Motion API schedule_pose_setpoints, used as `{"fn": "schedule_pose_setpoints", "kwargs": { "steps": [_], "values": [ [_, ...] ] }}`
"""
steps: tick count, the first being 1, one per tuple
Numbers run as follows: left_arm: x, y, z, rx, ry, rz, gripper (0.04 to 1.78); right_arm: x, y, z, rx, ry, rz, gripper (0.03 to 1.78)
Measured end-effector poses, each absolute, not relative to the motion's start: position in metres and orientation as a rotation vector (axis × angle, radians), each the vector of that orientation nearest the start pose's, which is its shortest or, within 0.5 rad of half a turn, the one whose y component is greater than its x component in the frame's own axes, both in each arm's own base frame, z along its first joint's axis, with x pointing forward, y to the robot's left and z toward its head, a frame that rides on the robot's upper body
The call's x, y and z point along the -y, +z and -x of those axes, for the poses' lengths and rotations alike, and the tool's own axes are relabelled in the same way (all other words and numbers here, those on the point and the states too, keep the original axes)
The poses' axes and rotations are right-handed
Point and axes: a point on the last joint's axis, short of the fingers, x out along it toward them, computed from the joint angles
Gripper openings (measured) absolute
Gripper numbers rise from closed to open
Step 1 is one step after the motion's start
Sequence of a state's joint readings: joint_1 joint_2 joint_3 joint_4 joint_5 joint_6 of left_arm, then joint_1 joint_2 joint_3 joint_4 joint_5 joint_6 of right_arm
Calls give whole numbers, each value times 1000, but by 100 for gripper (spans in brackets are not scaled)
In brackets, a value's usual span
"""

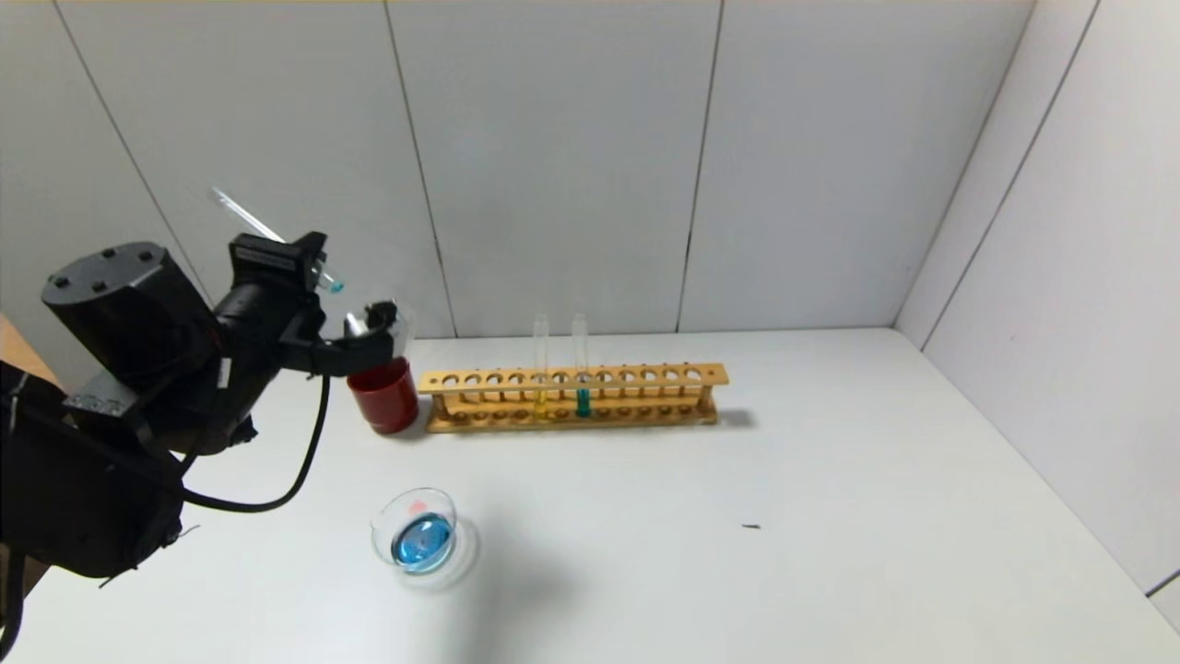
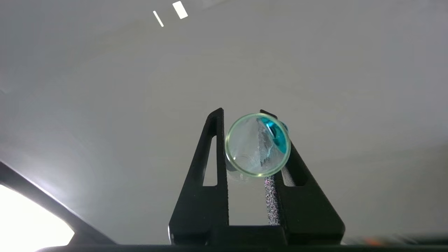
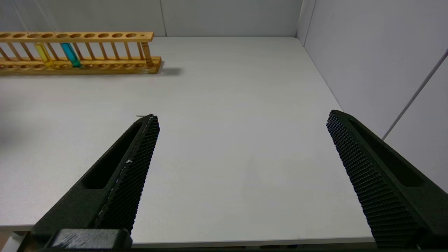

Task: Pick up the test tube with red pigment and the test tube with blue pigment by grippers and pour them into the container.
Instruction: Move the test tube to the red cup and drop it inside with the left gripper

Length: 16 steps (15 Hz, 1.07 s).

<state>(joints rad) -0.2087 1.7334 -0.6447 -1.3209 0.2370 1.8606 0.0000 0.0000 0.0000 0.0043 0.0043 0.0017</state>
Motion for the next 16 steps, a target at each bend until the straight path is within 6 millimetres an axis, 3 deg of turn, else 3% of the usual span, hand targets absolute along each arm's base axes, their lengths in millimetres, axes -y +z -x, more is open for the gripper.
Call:
{"fn": "schedule_pose_setpoints", "kwargs": {
  "steps": [3, 6, 10, 13, 16],
  "values": [
    [52, 232, -292, -31, 303, -1475, 33, 0, 75, 23, -5, 4, -2, 175],
    [51, 254, -297, -106, 273, -1114, 33, 0, 75, 23, -5, 4, -2, 175],
    [52, 254, -299, -158, 88, -639, 33, 0, 75, 23, -5, 4, -2, 175],
    [40, 249, -307, -138, -97, -290, 33, 0, 75, 23, -5, 4, -2, 175],
    [28, 236, -328, -120, -168, -103, 33, 0, 75, 23, -5, 4, -2, 175]
  ]
}}
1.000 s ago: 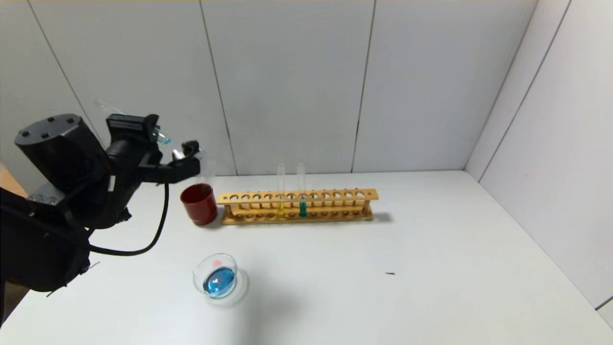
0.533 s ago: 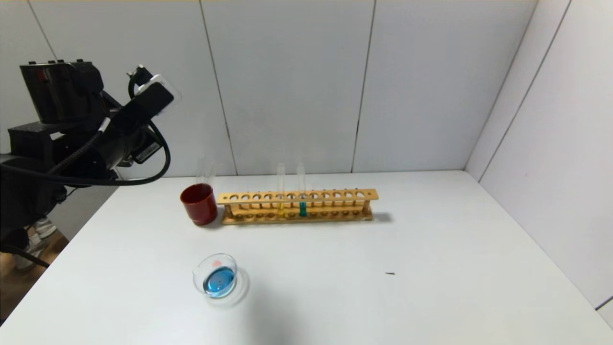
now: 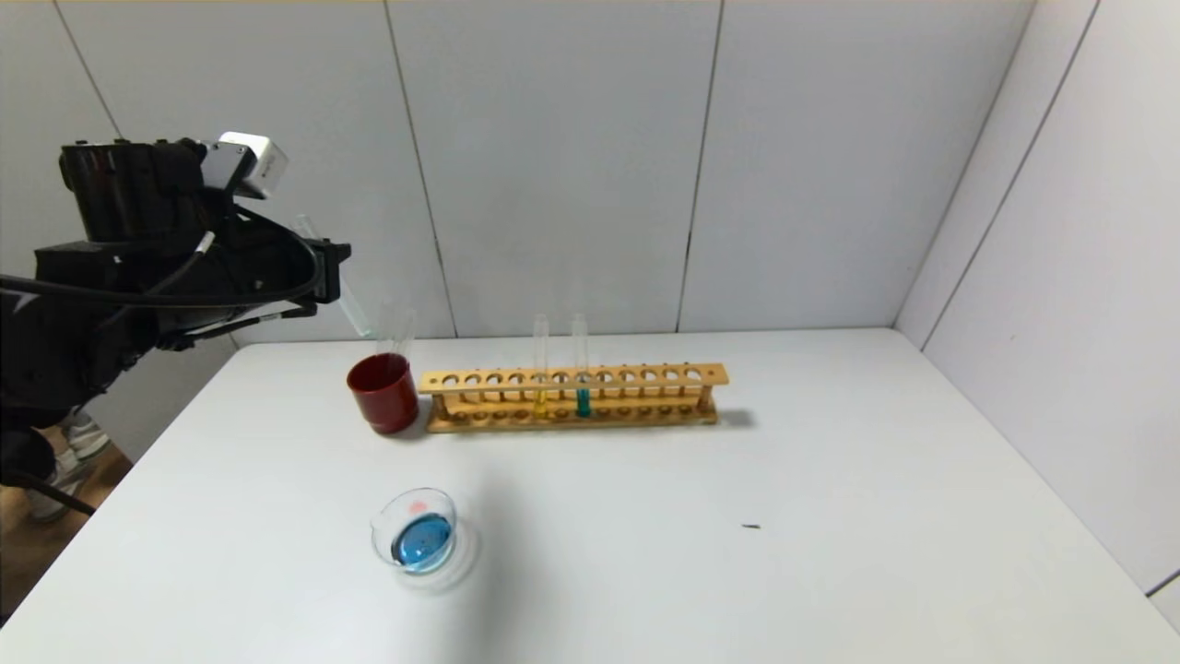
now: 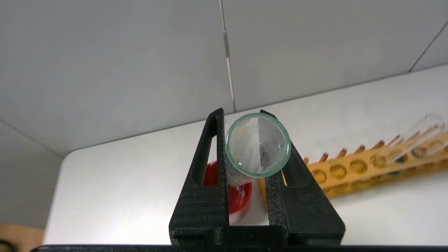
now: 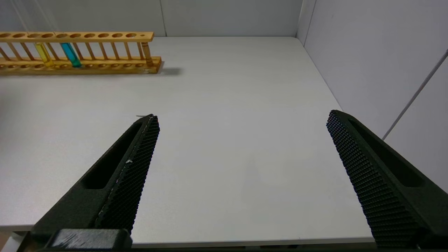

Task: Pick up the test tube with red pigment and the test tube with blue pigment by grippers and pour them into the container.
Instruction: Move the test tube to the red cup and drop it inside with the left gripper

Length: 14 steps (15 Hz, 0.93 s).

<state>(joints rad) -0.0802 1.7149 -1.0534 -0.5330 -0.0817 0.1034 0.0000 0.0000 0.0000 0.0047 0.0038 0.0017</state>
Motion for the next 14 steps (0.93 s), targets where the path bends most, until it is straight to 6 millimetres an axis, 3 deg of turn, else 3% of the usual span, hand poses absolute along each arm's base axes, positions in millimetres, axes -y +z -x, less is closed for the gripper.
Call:
{"fn": "schedule_pose_setpoints", "kwargs": {
  "steps": [7, 14],
  "values": [
    [26, 178, -373, -134, -160, -100, 33, 0, 75, 23, -5, 4, -2, 175],
    [26, 136, -383, -249, -159, -103, 33, 0, 75, 23, -5, 4, -2, 175]
  ]
}}
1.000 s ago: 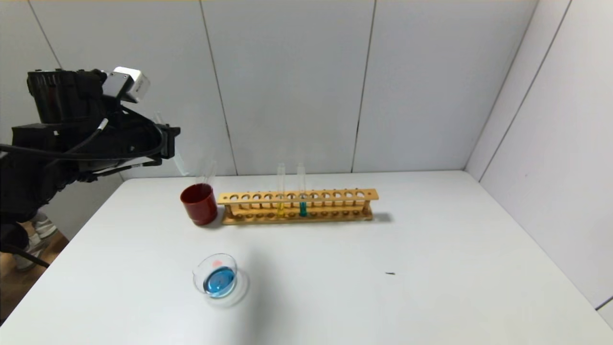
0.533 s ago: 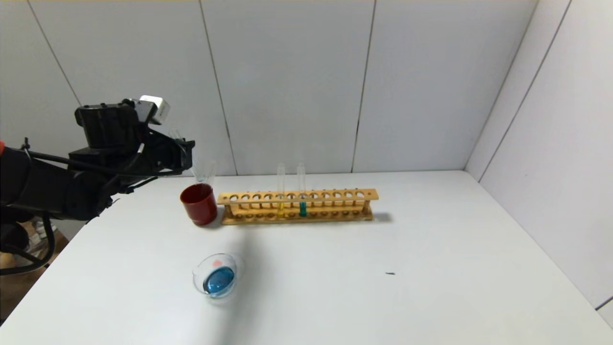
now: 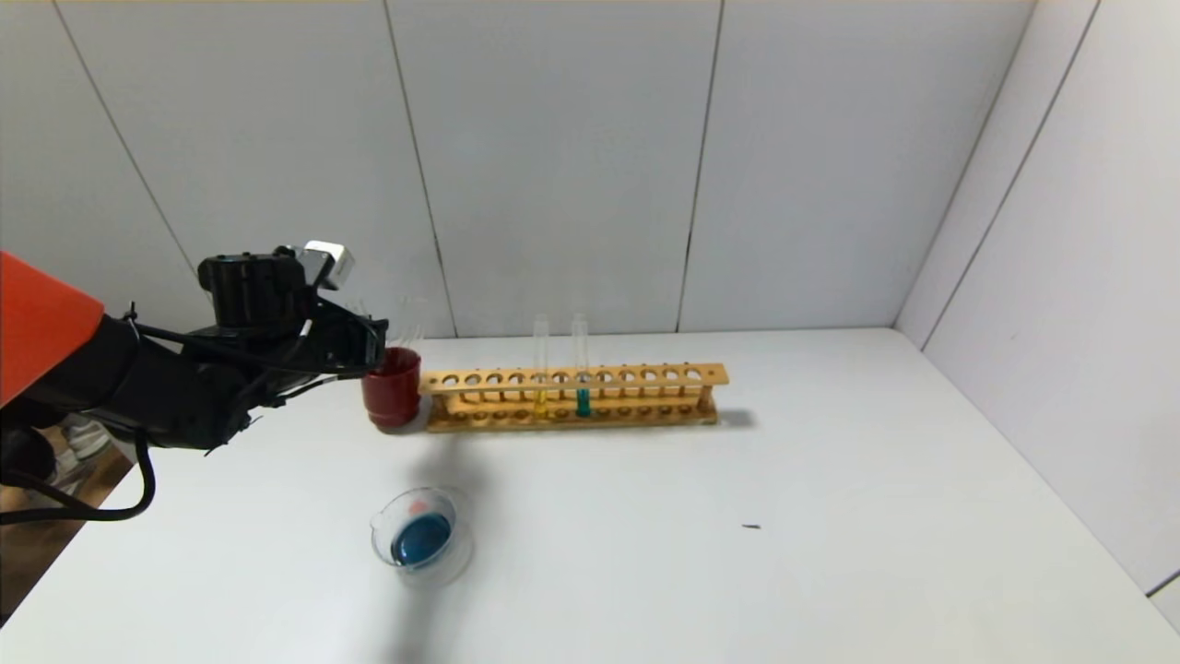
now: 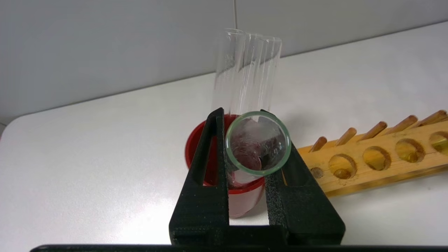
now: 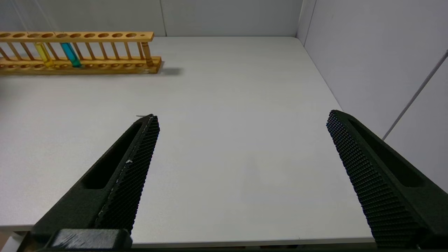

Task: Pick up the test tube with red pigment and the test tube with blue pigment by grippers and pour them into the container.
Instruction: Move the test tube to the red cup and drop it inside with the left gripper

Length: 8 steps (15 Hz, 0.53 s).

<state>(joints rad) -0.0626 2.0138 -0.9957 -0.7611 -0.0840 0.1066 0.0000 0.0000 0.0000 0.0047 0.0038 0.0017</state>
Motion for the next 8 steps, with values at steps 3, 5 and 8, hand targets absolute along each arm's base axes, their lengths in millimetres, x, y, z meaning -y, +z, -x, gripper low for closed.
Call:
{"fn": "schedule_pose_setpoints", "kwargs": {
  "steps": [3, 5, 8],
  "values": [
    [26, 133, -384, -245, -158, -108, 35, 0, 75, 23, -5, 4, -2, 175],
    [25, 136, -384, -221, -156, -115, 41, 0, 75, 23, -5, 4, -2, 175],
    [24, 139, -383, -208, -154, -140, 73, 0, 75, 23, -5, 4, -1, 175]
  ]
}}
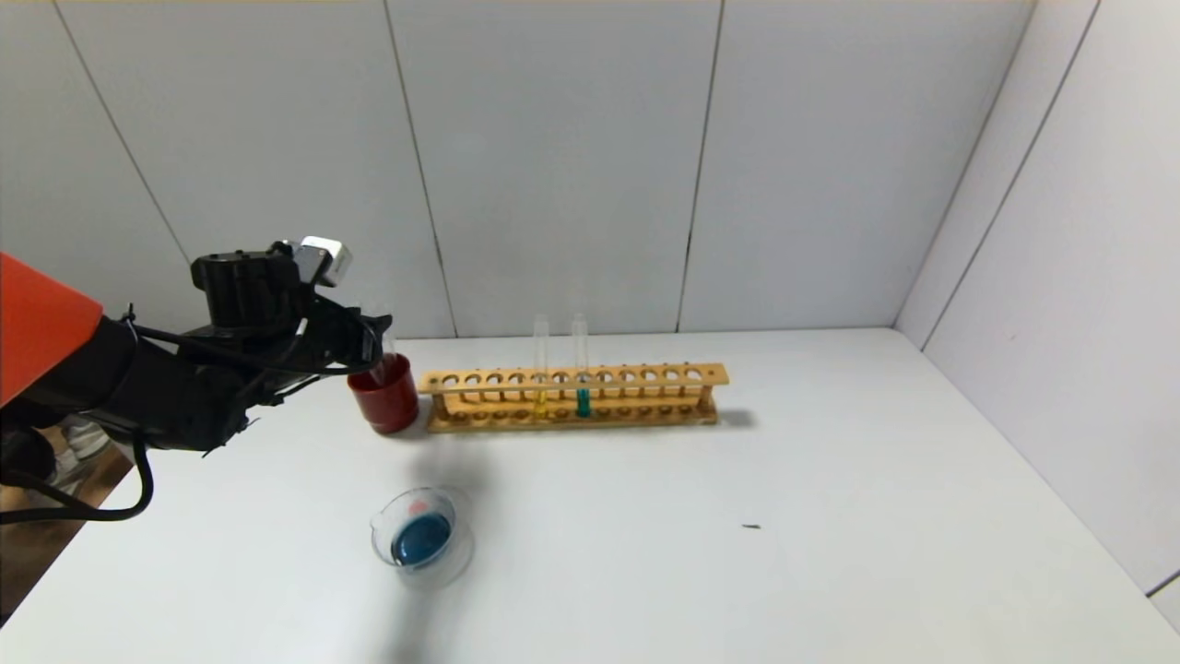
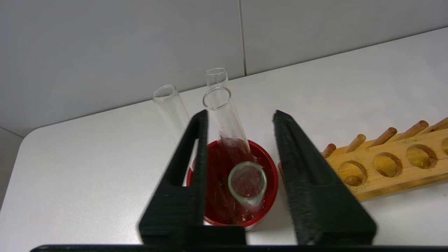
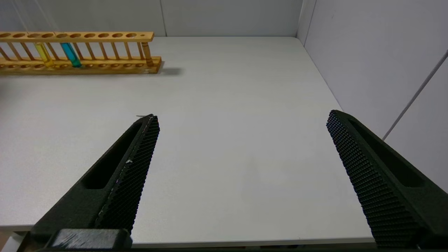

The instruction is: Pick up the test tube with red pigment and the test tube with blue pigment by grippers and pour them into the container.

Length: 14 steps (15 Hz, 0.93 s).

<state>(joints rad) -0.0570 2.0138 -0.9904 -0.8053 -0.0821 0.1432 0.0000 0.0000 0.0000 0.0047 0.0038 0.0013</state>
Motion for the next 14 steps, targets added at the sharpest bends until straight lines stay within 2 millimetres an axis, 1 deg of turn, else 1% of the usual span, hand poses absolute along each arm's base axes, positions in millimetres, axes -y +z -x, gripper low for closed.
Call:
{"fn": "schedule_pose_setpoints", "kwargs": {
  "steps": [1, 2, 3, 4, 6, 8, 10, 12, 14],
  "values": [
    [24, 140, -383, -205, -154, -140, 89, 0, 75, 23, -5, 4, -2, 175],
    [24, 141, -382, -203, -154, -140, 111, 0, 75, 23, -5, 4, -2, 175],
    [24, 141, -382, -203, -155, -141, 126, 0, 75, 23, -5, 4, -2, 175],
    [24, 143, -381, -200, -155, -141, 140, 0, 75, 23, -5, 4, -2, 175],
    [23, 148, -379, -185, -156, -141, 162, 0, 75, 23, -5, 4, -2, 175],
    [23, 155, -376, -168, -155, -141, 173, 0, 75, 23, -4, 4, -1, 175],
    [23, 165, -372, -143, -154, -142, 175, 0, 75, 23, -5, 4, -2, 175],
    [22, 181, -364, -105, -153, -144, 175, 0, 75, 23, -5, 4, -2, 175],
    [21, 201, -350, -53, -150, -145, 175, 0, 75, 23, -5, 4, -1, 175]
  ]
}}
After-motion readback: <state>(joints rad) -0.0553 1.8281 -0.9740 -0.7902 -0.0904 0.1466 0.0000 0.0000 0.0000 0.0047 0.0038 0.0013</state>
